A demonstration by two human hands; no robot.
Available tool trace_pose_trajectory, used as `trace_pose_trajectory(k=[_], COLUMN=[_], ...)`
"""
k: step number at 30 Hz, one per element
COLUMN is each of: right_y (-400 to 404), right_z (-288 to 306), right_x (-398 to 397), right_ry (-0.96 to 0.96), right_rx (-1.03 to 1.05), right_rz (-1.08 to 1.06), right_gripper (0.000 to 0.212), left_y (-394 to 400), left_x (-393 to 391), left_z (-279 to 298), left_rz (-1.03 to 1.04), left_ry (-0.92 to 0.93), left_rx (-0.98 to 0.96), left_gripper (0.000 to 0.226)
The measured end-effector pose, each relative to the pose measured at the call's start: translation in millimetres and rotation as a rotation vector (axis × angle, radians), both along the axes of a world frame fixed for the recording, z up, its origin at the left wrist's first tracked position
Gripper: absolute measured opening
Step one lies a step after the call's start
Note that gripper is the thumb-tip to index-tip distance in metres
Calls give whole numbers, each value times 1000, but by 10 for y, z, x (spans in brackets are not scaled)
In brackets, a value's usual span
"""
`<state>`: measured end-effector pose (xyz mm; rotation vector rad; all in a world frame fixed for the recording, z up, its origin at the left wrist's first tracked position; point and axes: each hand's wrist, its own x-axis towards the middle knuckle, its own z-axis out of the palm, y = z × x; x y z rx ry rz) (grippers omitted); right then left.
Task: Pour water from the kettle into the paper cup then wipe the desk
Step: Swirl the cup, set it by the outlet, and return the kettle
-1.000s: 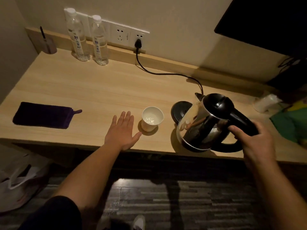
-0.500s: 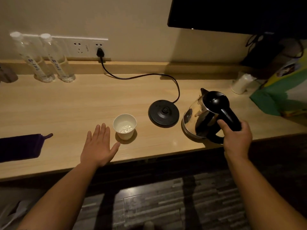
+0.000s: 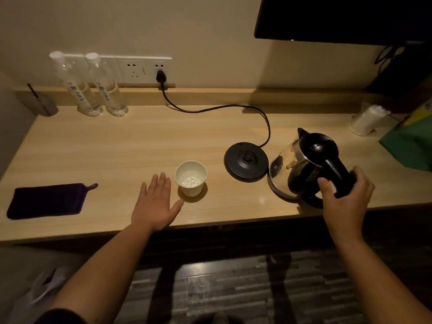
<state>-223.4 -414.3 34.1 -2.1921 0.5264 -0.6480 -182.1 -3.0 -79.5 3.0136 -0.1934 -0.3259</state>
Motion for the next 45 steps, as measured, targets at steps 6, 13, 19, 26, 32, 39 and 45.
trace_pose_trajectory(k=[6, 13, 19, 26, 32, 39, 45], right_y=[880, 1822, 2070, 2287, 2614, 2956, 3047], right_z=[7, -426, -591, -527, -528, -544, -620], right_x=[80, 395, 605, 988, 1680, 2456, 2952], right_ry=[-124, 390, 468, 421, 400, 328, 318], right_rx=[-416, 107, 427, 479, 437, 469, 416], right_rz=[394, 723, 795, 768, 740, 731, 746], right_gripper=[52, 62, 53, 51, 53, 55, 57], left_y=[27, -65, -228, -110, 222, 455, 481], left_x=[12, -31, 24, 423, 1221, 1962, 2397], left_z=[82, 308, 443, 520, 519, 520, 434], left_rz=[-6, 145, 149, 108, 47, 91, 173], left_ry=[48, 102, 41, 14, 14, 16, 11], left_rx=[-100, -618, -883, -956, -906, -954, -972], left_gripper=[85, 83, 56, 51, 52, 55, 58])
